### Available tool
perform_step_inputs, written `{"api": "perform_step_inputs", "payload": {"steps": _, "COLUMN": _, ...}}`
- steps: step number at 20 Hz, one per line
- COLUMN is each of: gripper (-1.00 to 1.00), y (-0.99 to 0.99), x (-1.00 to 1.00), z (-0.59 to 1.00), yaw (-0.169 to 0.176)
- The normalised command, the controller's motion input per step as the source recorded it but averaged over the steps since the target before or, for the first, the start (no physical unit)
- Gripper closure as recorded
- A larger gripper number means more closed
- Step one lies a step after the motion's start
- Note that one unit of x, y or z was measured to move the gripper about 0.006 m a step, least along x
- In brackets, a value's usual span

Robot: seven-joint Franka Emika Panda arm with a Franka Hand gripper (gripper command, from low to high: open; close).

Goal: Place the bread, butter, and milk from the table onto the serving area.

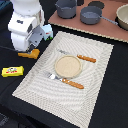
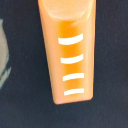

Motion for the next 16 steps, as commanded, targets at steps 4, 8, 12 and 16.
{"api": "perform_step_inputs", "payload": {"steps": 4, "gripper": -1.0, "y": 0.05, "x": -0.41, "z": -0.37, "yaw": 0.037}}
{"api": "perform_step_inputs", "payload": {"steps": 8, "gripper": -1.0, "y": 0.0, "x": -0.33, "z": -0.41, "yaw": 0.03}}
{"api": "perform_step_inputs", "payload": {"steps": 12, "gripper": -1.0, "y": -0.03, "x": -0.16, "z": -0.33, "yaw": 0.022}}
{"api": "perform_step_inputs", "payload": {"steps": 16, "gripper": -1.0, "y": 0.0, "x": -0.13, "z": -0.35, "yaw": 0.022}}
